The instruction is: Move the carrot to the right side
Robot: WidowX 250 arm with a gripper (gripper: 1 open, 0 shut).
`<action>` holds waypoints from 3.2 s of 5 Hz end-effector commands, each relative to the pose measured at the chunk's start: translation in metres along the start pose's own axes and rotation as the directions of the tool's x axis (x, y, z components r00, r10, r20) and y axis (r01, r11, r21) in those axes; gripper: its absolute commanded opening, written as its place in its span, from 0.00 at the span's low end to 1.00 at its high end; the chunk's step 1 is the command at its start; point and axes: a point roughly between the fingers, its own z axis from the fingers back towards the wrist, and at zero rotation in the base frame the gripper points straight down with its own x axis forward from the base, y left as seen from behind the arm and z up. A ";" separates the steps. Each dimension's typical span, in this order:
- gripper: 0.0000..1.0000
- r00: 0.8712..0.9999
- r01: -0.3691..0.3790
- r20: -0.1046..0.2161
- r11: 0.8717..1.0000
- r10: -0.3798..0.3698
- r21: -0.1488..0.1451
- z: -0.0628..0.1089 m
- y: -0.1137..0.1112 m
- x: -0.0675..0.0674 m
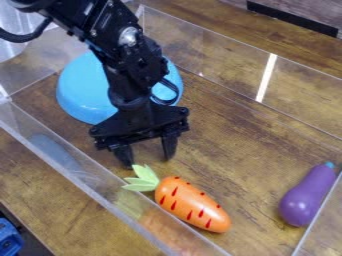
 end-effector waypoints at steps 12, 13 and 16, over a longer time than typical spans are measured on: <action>1.00 0.971 -0.202 -0.119 0.978 0.207 0.053 0.004 -0.058 -0.033; 1.00 0.964 -0.228 -0.124 0.972 0.234 0.058 0.003 -0.063 -0.034; 1.00 0.955 -0.259 -0.132 0.963 0.267 0.075 0.000 -0.064 -0.013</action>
